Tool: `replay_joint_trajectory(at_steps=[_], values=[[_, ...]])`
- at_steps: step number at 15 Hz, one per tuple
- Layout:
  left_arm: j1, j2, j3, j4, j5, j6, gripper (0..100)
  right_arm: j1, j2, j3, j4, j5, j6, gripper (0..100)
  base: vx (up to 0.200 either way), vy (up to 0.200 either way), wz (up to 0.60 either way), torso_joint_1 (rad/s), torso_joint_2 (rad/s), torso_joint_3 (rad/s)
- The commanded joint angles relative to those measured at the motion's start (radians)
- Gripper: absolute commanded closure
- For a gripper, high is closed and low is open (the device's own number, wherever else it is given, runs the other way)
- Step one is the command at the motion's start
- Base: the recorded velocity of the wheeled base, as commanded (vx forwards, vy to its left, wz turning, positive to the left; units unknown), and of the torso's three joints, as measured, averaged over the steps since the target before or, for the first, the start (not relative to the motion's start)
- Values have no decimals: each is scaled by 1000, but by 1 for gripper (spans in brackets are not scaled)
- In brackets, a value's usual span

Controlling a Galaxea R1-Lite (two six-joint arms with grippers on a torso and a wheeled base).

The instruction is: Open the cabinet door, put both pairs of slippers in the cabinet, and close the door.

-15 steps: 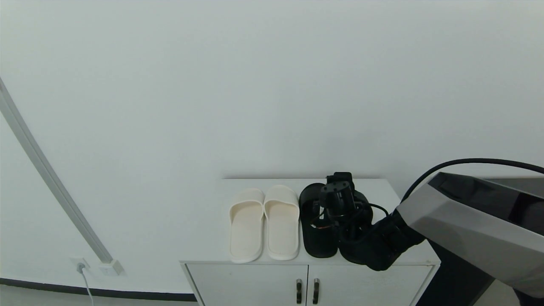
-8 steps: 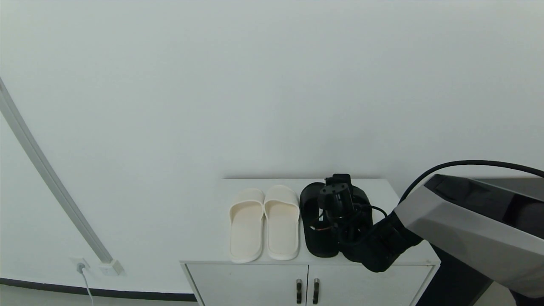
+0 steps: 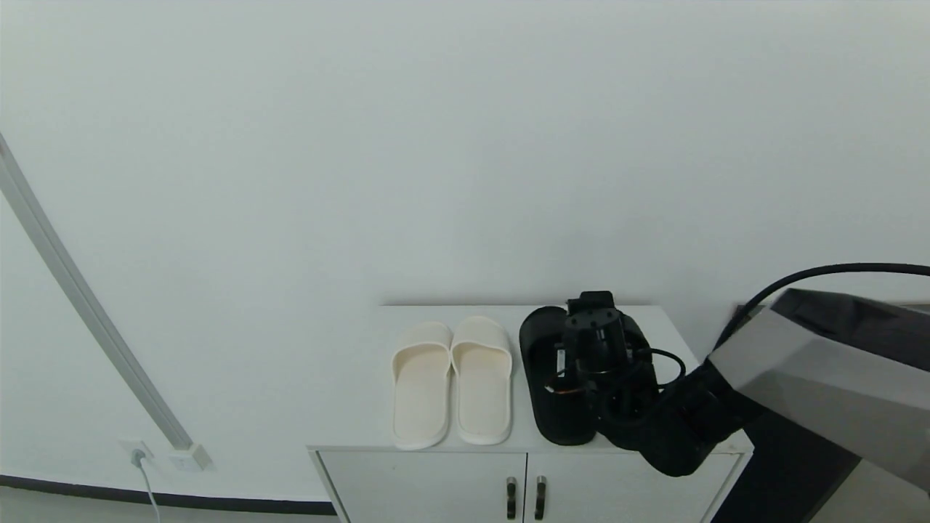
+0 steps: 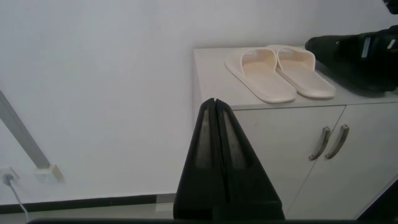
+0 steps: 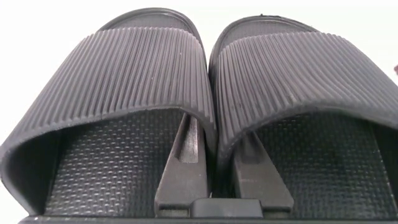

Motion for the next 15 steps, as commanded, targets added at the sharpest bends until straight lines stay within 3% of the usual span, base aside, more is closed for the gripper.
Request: replay_joint_trajectory(at_steps=[1, 3, 9, 15], values=[[0, 1, 0, 0, -1, 0, 100, 40, -209, 178, -52, 76, -34, 100, 0, 0, 0, 0, 0, 0], [0, 1, 0, 0, 1, 0, 100, 83, -355, 331, -78, 200, -37, 100, 0, 0, 0, 0, 0, 0], [0, 1, 0, 0, 1, -1, 100, 162, -608, 549, -30, 441, -57, 100, 0, 0, 0, 0, 0, 0], [0, 1, 0, 0, 1, -1, 100, 184, -605, 589, -30, 475, -57, 100, 0, 0, 0, 0, 0, 0]])
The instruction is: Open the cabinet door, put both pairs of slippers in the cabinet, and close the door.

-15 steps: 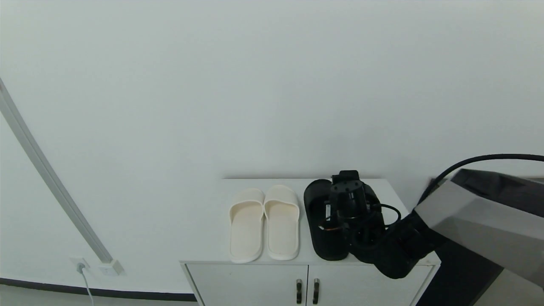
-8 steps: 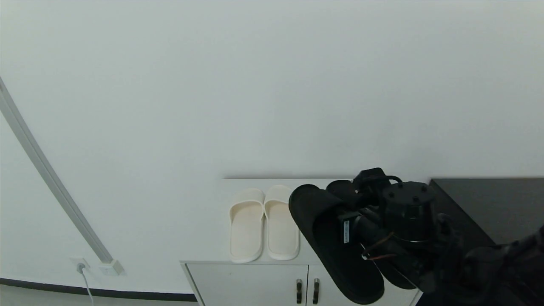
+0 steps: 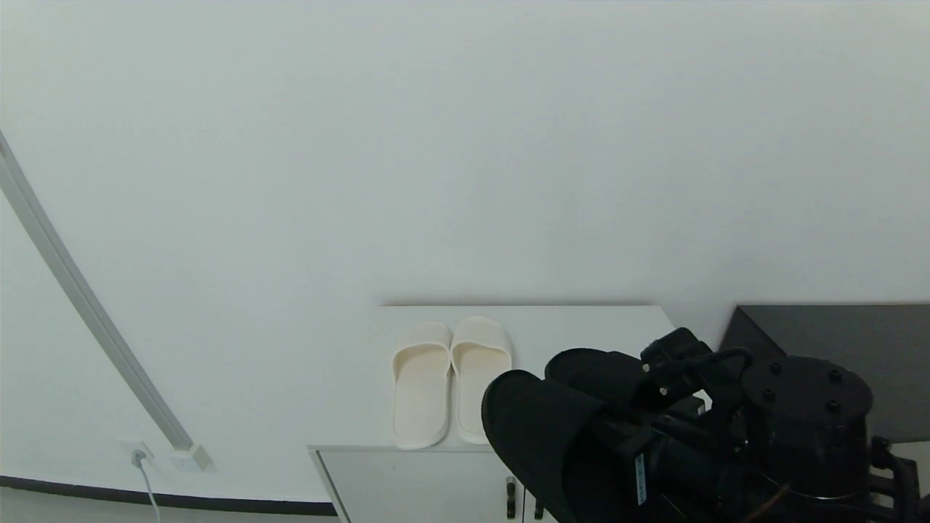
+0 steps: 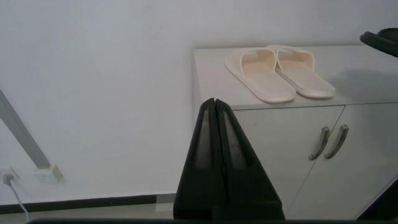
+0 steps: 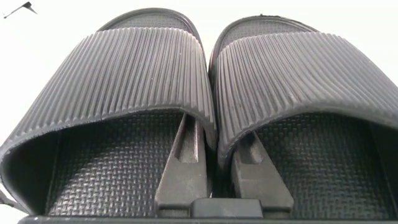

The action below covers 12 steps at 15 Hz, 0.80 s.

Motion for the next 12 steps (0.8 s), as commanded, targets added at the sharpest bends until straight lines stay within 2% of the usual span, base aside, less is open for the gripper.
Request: replay_joint_trajectory(at_steps=[1, 4, 11, 12], values=[[0, 1, 0, 0, 0, 0, 100, 2, -10, 3, -1, -1, -1, 100, 0, 0, 0, 0, 0, 0], [0, 1, 0, 0, 0, 0, 100, 2, -4, 6, 0, -1, -1, 100, 0, 0, 0, 0, 0, 0], [0, 1, 0, 0, -1, 0, 100, 2, -6, 26, 0, -4, -2, 100, -200, 0, 0, 0, 4, 2], [0, 1, 0, 0, -1, 0, 100, -1, -4, 32, -1, -2, -2, 100, 0, 0, 0, 0, 0, 0]])
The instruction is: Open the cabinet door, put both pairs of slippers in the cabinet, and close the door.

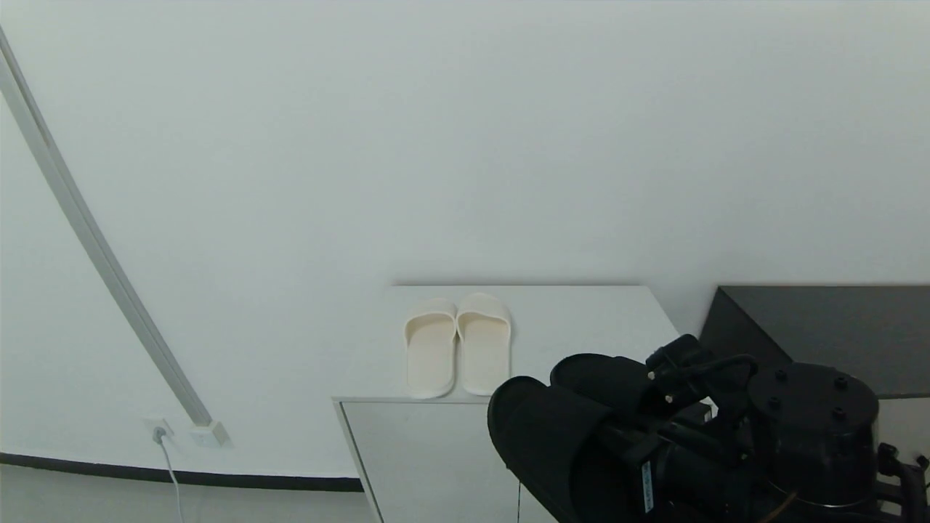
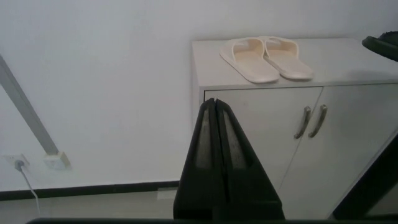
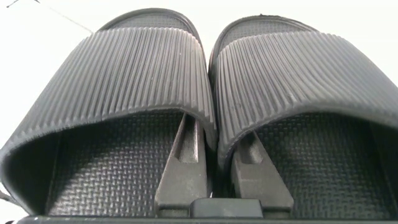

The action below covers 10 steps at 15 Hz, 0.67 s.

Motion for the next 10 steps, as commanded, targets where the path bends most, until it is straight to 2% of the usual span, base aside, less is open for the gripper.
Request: replay_joint_trajectory(at_steps=[1, 10], values=[[0, 1, 0, 0, 1, 0, 100, -2, 3, 7, 0, 1, 0, 100, 0, 0, 0, 0, 0, 0], [0, 1, 0, 0, -1, 0, 100, -9, 1, 32, -1, 2, -32, 100, 0, 0, 0, 0, 0, 0]])
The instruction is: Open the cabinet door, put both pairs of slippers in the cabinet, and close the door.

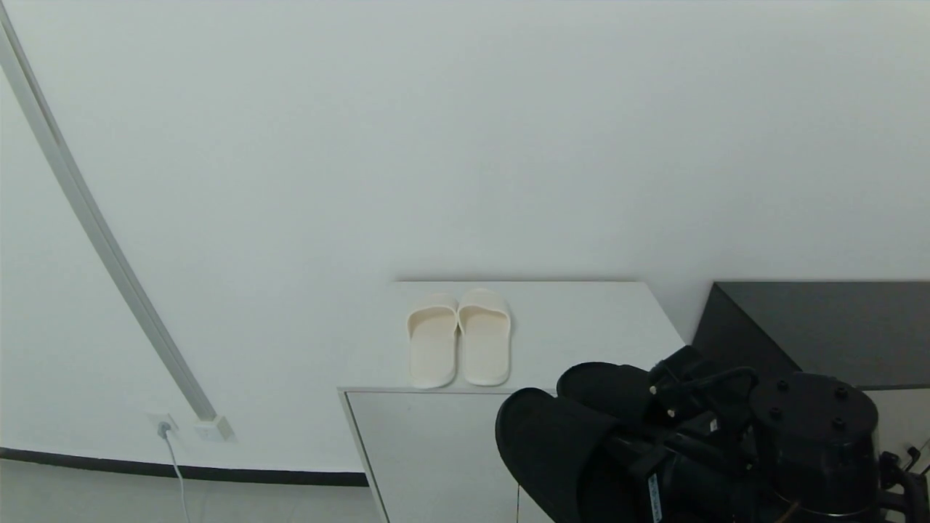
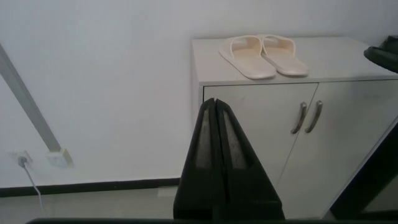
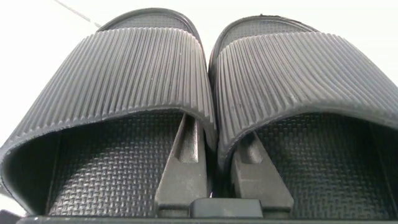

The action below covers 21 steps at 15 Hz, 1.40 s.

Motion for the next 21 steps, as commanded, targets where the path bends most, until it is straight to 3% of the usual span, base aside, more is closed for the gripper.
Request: replay_joint_trajectory(at_steps=[1, 9, 19, 20, 21], values=[[0, 0, 0, 0, 0, 0, 100, 3, -3, 2, -2, -1, -1, 100, 0, 0, 0, 0, 0, 0], [0, 0, 0, 0, 0, 0, 100, 5, -9, 9, -4, 0, 1, 100, 0, 0, 0, 0, 0, 0], [0, 0, 0, 0, 0, 0, 100, 17, -12, 22, -5, 0, -1, 100, 0, 0, 0, -151, 342, 193], [0, 0, 0, 0, 0, 0, 0, 17, -12, 22, -5, 0, -1, 100, 0, 0, 0, -154, 373, 212], [0, 0, 0, 0, 0, 0, 0, 17, -12, 23, -5, -1, -1, 100, 0, 0, 0, -168, 378, 217]])
